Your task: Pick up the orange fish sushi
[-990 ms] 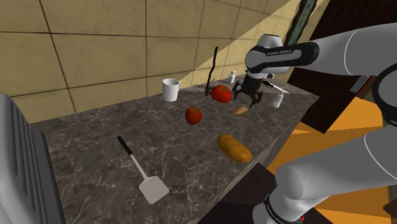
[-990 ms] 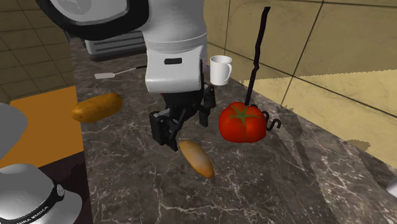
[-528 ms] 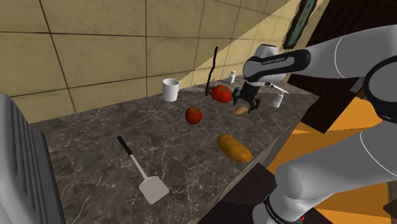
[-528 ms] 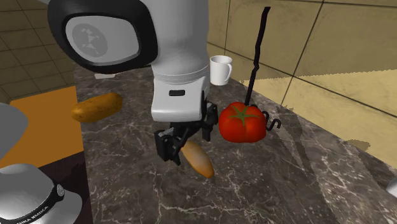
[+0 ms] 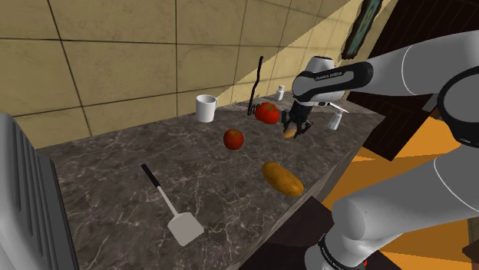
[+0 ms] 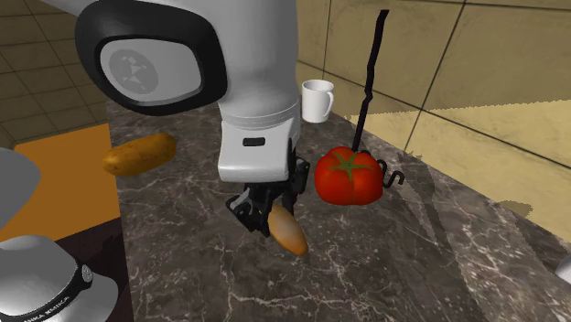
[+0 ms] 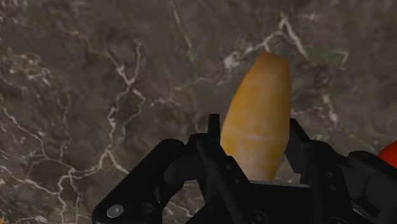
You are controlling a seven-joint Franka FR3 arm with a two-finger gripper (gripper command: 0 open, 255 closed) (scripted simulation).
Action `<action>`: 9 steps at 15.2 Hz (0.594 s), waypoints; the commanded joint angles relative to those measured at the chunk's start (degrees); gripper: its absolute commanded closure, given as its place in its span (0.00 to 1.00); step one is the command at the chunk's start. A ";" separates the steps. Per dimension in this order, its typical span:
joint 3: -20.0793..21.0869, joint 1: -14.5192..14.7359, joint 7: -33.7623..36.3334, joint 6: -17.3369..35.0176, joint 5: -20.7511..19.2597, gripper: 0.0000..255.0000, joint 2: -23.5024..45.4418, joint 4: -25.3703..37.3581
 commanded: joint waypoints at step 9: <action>-0.02 -0.02 -0.14 -4.15 0.03 1.00 -1.13 3.00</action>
